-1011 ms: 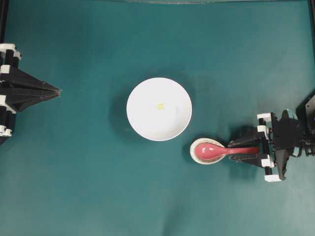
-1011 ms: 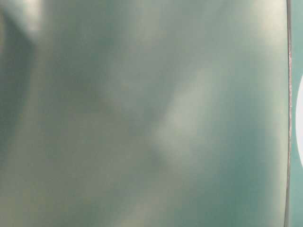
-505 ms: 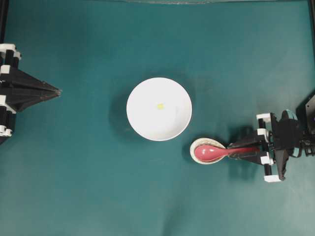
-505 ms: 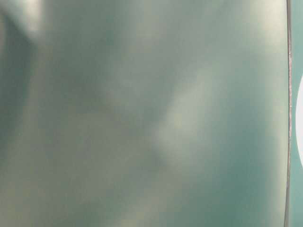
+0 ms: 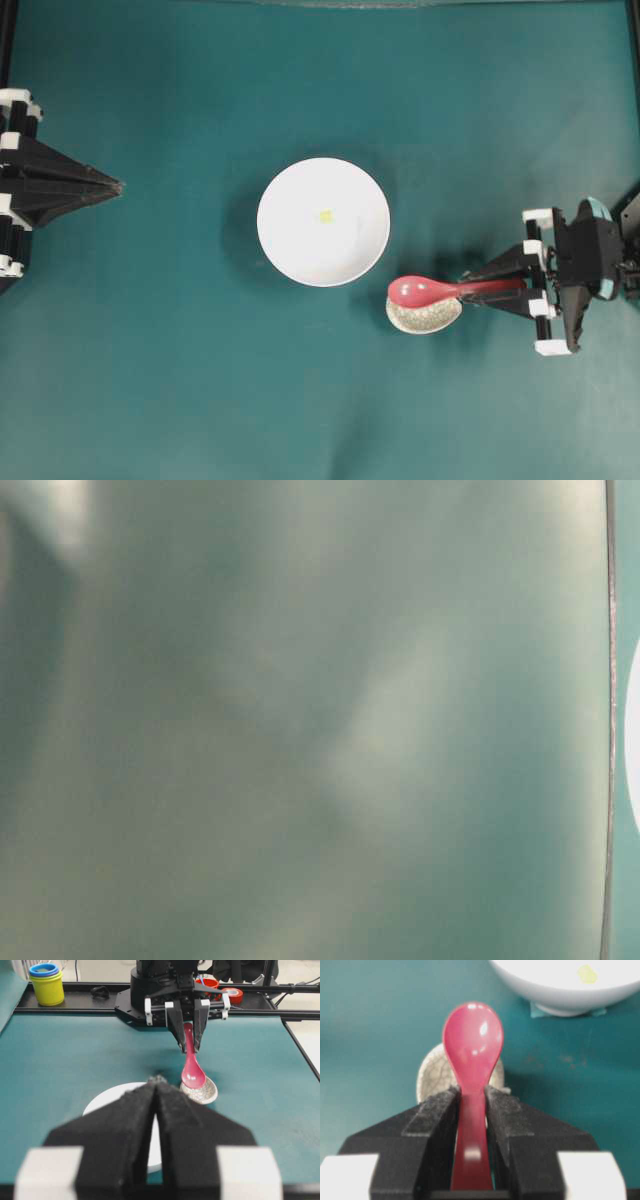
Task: Scoop the yellow hexagonal prism block from the bowl with a spoon using the right arm.
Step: 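Lift the spoon from the dish and carry it over the white bowl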
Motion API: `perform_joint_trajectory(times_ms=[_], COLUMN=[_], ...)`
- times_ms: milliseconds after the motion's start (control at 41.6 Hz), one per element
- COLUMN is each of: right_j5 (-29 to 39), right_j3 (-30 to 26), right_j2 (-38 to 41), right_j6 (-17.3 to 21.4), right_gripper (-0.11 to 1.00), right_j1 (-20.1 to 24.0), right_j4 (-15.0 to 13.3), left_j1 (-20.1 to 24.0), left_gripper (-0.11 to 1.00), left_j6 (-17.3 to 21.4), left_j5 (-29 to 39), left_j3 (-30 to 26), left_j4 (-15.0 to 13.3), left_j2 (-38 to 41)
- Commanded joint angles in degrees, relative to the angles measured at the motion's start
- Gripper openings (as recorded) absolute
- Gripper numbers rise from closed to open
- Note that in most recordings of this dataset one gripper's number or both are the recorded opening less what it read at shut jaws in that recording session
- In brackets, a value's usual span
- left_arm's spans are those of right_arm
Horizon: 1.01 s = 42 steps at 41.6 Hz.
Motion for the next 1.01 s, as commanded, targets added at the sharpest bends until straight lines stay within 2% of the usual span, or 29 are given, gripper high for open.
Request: perform_joint_trajectory(times_ms=[0,289,529,746,987], right_j5=[6.94,28.48,42.71,51.06,53.0], right_j3=[-2.64,-10.72,-16.96,-21.88,-26.28], right_j2=[-5.01,-15.47,-17.75,-15.82,-11.69], right_j6=[-2.81,-10.63,-12.57,-12.48,-12.48], right_gripper=[0.23,0.23,0.23,0.23,0.23], right_j1=[-2.37,-10.46,-19.6,-25.14,-27.16], right_j4=[0.09,-0.09,-0.97,-2.02,-3.96], left_j1=[-0.09,0.0,-0.09,-0.09,-0.09], left_gripper=[0.0,0.0,0.0,0.0,0.0], left_j6=[0.09,0.09,0.09,0.09,0.44], left_j5=[-0.26,-0.26,-0.26,-0.26,-0.26], left_j3=[-1.49,-1.49,-1.49,-1.58,-1.58], left_j4=[0.0,0.09,0.09,0.09,0.09], left_j2=[0.0,-0.18,-0.18,-0.18,-0.18])
